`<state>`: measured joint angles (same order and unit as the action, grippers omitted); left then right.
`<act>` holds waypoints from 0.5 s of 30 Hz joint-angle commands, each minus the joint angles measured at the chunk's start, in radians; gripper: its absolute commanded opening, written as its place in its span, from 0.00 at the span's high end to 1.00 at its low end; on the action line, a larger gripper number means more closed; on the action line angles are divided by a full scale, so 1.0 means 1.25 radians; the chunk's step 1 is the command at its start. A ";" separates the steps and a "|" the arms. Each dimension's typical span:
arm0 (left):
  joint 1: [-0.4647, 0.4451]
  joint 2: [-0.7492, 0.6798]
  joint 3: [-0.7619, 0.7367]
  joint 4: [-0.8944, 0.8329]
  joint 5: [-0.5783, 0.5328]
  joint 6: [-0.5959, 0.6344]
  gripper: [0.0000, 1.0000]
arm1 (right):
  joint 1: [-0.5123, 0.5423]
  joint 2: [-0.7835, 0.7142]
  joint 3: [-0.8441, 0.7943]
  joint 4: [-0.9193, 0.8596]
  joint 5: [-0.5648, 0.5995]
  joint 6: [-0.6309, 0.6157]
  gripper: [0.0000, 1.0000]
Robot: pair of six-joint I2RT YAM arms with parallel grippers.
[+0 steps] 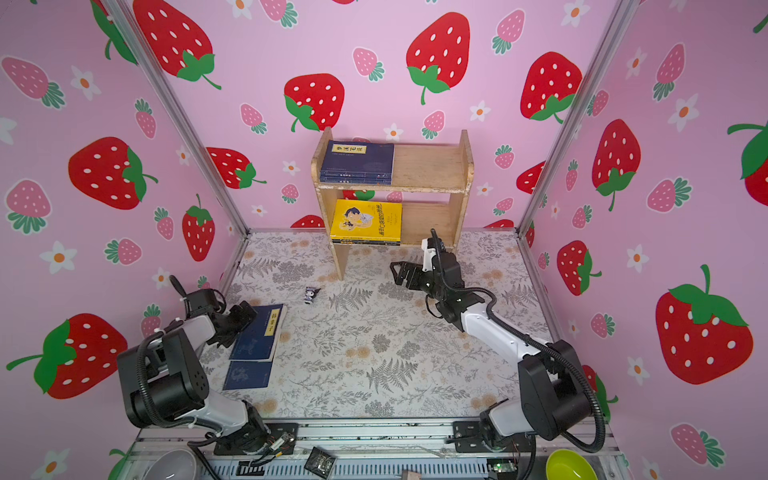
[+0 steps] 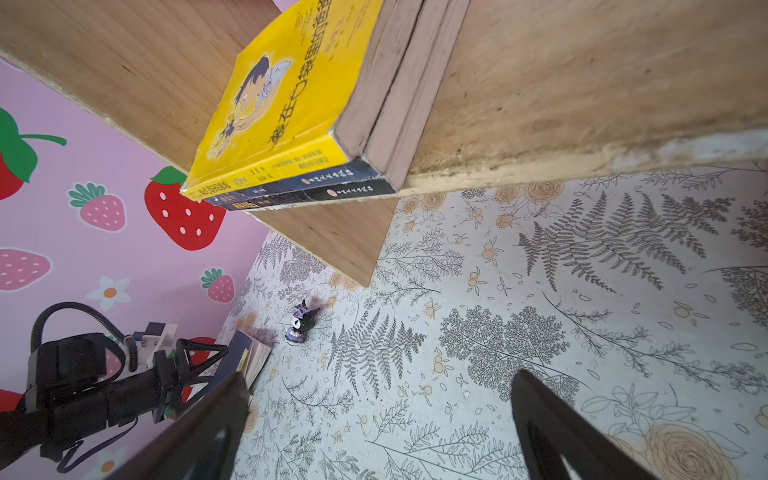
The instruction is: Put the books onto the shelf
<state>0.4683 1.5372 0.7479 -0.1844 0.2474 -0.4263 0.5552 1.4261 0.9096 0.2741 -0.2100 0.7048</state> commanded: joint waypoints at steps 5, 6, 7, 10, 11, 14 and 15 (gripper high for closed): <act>-0.140 -0.006 -0.031 -0.142 -0.017 -0.125 0.06 | -0.001 -0.004 -0.025 0.020 -0.019 0.014 0.00; -0.157 -0.018 -0.038 -0.144 -0.035 -0.145 0.06 | 0.000 -0.005 -0.033 0.032 -0.025 0.021 0.00; -0.168 -0.032 -0.047 -0.136 -0.041 -0.164 0.06 | 0.003 -0.004 -0.044 0.045 -0.032 0.030 0.00; -0.188 -0.061 -0.080 -0.091 -0.026 -0.197 0.06 | 0.027 0.007 -0.068 0.074 -0.049 0.054 0.00; -0.194 -0.064 -0.085 -0.084 -0.016 -0.195 0.06 | 0.039 0.014 -0.074 0.081 -0.050 0.063 0.00; -0.223 -0.095 -0.090 -0.108 -0.076 -0.197 0.07 | 0.091 0.048 -0.086 0.099 -0.048 0.101 0.00; -0.230 -0.118 -0.087 -0.138 -0.136 -0.202 0.07 | 0.110 0.065 -0.093 0.116 -0.049 0.114 0.00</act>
<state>0.2073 1.4216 0.6670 -0.2401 0.1814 -0.6342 0.6411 1.4647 0.8169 0.3580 -0.2516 0.7864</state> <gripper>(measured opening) 0.930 0.993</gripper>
